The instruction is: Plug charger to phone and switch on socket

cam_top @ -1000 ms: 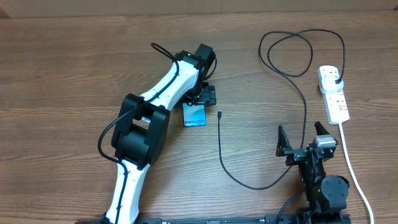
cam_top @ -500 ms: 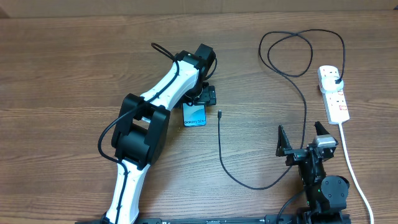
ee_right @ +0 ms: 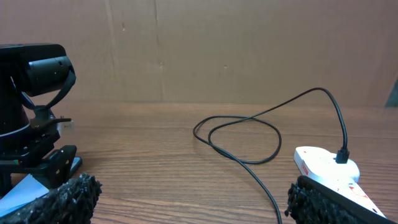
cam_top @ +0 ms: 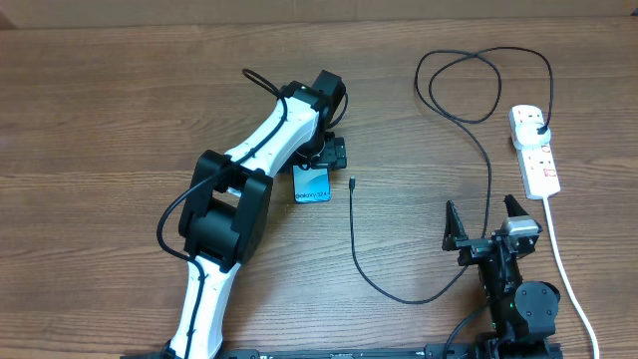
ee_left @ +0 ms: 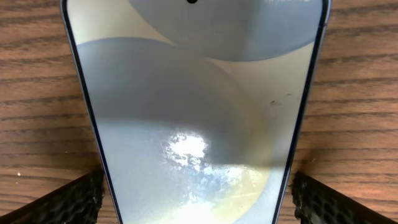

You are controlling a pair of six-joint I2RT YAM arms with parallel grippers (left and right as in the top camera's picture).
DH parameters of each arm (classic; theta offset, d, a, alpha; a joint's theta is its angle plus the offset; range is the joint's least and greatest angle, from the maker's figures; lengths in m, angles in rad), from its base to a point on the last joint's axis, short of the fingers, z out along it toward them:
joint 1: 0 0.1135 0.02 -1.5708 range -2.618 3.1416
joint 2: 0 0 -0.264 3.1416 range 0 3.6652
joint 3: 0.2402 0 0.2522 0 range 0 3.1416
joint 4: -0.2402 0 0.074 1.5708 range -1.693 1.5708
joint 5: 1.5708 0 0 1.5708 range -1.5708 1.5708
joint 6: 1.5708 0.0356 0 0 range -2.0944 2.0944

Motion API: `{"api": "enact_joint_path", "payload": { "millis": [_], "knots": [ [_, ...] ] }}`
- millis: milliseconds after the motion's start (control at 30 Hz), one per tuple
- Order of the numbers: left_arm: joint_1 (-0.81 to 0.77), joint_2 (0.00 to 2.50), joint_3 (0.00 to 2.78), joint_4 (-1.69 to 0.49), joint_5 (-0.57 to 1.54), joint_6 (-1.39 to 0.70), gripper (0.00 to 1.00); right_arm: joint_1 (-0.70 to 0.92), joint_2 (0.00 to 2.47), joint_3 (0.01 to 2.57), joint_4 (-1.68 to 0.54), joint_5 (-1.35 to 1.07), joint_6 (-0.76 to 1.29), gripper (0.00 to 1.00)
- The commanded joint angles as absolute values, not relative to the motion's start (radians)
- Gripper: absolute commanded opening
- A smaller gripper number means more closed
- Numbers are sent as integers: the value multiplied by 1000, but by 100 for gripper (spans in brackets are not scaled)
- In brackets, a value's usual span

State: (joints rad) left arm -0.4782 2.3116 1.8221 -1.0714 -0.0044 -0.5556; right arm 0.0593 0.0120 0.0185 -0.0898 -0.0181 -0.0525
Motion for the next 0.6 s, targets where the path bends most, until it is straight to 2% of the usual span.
{"api": "enact_joint_path", "payload": {
  "millis": [0, 567],
  "knots": [
    [-485, 2368, 1807, -1076, -11, -576, 100, 57, 3, 8, -84, -9, -54, 100],
    [-485, 2368, 1807, -1077, -10, -576, 88, 57, 3, 8, -84, -9, -54, 100]
  ]
}}
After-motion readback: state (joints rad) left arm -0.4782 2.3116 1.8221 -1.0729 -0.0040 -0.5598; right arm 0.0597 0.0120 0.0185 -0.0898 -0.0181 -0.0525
